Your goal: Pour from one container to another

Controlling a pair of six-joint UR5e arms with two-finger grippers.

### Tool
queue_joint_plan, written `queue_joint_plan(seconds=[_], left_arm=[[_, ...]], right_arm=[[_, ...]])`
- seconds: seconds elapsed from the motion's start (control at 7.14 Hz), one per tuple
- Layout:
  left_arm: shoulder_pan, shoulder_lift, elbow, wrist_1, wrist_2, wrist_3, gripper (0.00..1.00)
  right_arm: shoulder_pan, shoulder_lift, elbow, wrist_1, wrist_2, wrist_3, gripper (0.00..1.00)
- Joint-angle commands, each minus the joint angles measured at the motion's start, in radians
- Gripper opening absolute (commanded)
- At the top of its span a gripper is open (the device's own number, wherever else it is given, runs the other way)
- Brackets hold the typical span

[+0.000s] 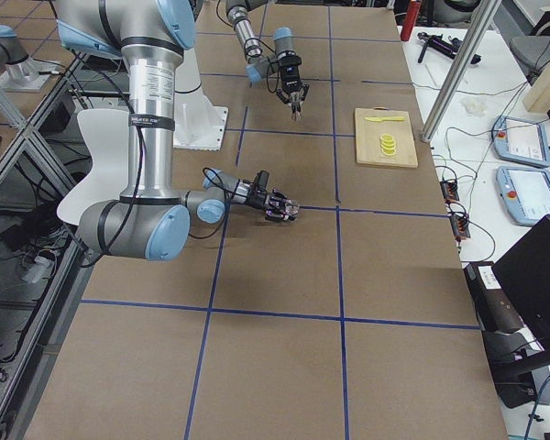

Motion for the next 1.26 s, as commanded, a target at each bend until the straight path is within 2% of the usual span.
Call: queue_joint_plan(seconds=[0.0,0.42,0.7,0.84,1.12], left_arm=[[0.0,0.0,0.0,-0.005,0.0,0.0,0.0],[0.0,0.011,0.0,-0.007,0.0,0.0,0.0],[0.0,0.014,-0.002,-0.019,0.0,0.0,0.0],[0.0,0.014,-0.002,-0.019,0.0,0.0,0.0],[0.0,0.014,-0.002,-0.019,0.0,0.0,0.0]], right_arm=[[0.001,0.001,0.006,0.0,0.0,-0.015,0.0],[0.007,0.001,0.081,0.0,0.012,-0.078,0.0],[0.022,0.004,0.133,0.006,0.06,-0.106,0.0],[0.043,0.002,0.142,0.044,0.066,-0.196,0.0],[0.063,0.004,0.138,0.255,0.067,-0.461,0.0]])
